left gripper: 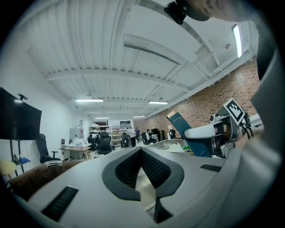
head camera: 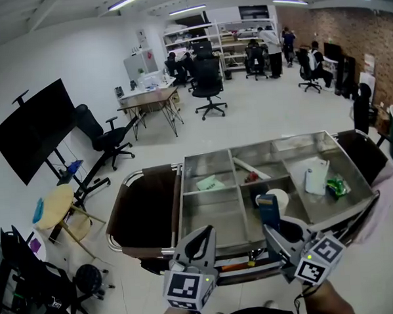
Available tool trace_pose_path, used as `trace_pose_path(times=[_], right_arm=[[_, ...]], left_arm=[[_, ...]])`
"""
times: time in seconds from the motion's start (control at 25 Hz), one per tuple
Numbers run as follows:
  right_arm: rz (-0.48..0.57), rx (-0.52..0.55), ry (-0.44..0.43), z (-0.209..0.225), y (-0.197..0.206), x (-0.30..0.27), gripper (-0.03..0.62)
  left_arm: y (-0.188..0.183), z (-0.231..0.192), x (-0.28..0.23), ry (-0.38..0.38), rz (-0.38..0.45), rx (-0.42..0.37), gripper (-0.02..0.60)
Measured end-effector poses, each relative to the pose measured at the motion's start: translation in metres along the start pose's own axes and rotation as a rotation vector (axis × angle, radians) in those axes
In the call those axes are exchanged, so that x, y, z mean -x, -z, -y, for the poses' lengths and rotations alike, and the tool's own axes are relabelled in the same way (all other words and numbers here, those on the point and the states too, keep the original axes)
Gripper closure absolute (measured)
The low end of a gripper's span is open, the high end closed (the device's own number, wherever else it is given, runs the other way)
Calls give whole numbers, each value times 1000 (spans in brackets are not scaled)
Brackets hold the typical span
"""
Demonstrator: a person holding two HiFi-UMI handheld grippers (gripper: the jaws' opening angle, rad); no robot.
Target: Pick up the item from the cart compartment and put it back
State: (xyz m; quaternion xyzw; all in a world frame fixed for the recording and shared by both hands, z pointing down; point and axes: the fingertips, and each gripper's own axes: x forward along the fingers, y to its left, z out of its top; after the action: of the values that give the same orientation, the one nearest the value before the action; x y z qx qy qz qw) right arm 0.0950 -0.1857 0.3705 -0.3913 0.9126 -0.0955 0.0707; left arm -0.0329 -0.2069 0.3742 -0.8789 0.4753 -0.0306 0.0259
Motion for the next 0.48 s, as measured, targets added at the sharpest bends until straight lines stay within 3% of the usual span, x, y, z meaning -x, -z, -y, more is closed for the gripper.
trace_pose_path(times=[0.48], right_arm=[[-16,15,-10,-4,-2,-5,496]], left_arm=[[-10,-11,8,-31,52,58,581]])
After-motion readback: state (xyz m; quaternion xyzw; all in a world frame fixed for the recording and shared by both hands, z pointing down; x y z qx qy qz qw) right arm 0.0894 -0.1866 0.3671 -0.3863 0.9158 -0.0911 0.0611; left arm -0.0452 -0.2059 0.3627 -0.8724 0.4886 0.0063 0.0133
